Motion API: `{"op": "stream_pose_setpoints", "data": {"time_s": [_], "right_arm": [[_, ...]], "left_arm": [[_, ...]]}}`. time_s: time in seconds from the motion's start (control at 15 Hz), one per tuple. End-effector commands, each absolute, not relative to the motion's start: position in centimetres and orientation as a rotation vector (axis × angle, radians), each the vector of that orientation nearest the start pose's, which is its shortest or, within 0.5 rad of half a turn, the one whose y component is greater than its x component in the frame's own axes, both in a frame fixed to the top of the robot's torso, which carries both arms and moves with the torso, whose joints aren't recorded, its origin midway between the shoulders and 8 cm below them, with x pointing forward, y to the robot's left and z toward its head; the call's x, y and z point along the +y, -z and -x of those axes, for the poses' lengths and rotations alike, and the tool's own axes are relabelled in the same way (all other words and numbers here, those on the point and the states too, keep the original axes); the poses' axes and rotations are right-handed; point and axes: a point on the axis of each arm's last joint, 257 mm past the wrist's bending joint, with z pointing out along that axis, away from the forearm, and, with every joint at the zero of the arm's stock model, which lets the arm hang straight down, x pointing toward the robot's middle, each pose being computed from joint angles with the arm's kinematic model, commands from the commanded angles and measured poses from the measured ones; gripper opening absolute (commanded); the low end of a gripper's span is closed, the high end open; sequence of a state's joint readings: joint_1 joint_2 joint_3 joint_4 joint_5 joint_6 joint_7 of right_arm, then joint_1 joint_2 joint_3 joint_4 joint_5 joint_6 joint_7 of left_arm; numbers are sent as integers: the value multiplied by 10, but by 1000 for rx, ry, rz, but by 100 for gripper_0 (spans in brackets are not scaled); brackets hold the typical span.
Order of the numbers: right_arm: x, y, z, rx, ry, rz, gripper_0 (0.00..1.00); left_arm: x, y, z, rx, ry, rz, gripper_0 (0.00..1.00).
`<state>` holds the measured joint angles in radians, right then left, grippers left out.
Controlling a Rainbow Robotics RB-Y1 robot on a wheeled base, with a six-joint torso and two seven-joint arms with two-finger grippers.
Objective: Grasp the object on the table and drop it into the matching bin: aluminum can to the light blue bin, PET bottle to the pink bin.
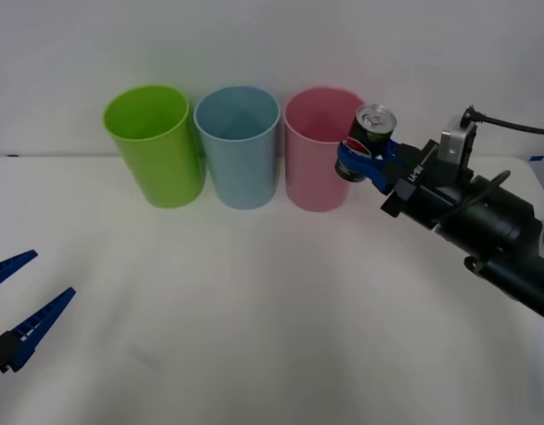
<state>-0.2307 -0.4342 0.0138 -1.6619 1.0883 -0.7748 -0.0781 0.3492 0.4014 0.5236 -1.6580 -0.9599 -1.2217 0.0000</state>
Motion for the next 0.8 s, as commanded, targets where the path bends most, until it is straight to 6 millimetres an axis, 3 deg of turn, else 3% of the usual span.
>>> {"op": "stream_pose_setpoints", "data": {"time_s": [0.07, 0.33, 0.8], "right_arm": [[-103, 44, -523, 1200, -692, 686, 0], [-91, 28, -562, 1203, -701, 669, 0], [-68, 7, -612, 1226, -718, 645, 0]], "left_arm": [[330, 169, -342, 1441, 567, -465, 100], [330, 169, -342, 1441, 567, -465, 100], [330, 169, -342, 1441, 567, -465, 100]]}}
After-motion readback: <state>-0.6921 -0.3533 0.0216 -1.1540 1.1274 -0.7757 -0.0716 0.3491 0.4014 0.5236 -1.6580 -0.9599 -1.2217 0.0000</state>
